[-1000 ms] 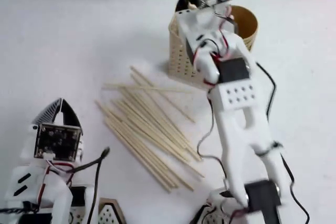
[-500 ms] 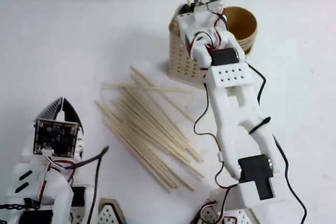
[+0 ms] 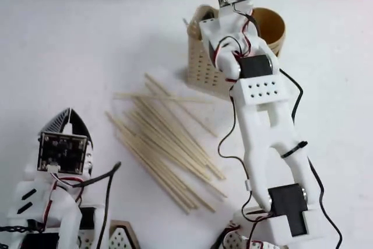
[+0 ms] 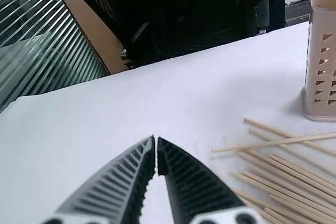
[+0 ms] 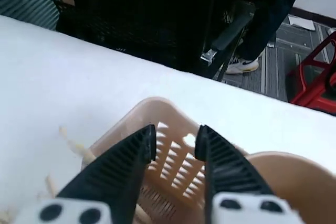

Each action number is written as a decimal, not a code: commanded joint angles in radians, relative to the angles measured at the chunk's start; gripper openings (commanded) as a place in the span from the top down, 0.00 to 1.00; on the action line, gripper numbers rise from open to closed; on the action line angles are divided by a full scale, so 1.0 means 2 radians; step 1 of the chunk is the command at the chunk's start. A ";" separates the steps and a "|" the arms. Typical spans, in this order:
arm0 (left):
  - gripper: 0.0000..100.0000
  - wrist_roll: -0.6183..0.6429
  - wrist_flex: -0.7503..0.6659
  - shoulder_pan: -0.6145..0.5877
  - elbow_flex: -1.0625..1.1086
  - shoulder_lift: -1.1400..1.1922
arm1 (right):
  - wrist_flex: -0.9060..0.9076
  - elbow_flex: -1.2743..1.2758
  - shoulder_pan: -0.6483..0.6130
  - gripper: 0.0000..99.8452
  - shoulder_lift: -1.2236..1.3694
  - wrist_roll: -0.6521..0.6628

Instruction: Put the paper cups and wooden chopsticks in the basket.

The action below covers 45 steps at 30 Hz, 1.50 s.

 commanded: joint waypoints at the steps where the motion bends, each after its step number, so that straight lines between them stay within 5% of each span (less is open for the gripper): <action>1: 0.97 0.005 -0.013 -0.001 0.001 0.000 | 0.035 -0.020 0.002 0.90 -0.063 -0.001; 15: 0.97 -0.023 -0.013 -0.001 -0.004 0.002 | 0.353 -0.018 -0.004 0.94 -0.216 -0.001; 20: 0.97 -0.024 -0.012 -0.001 -0.002 0.003 | 0.403 0.010 -0.058 0.94 -0.198 0.028; 24: 0.97 -0.024 -0.005 -0.004 0.001 0.003 | 0.402 0.076 -0.106 0.93 -0.179 0.081; 31: 0.97 -0.024 -0.002 -0.003 0.020 0.000 | 0.343 0.143 -0.138 0.79 -0.104 0.087; 39: 0.97 -0.027 0.002 -0.004 0.028 0.000 | 0.297 0.149 -0.245 0.81 0.007 0.088; 45: 0.97 -0.027 -0.002 -0.004 0.052 0.000 | 0.246 0.149 -0.265 0.82 0.056 0.088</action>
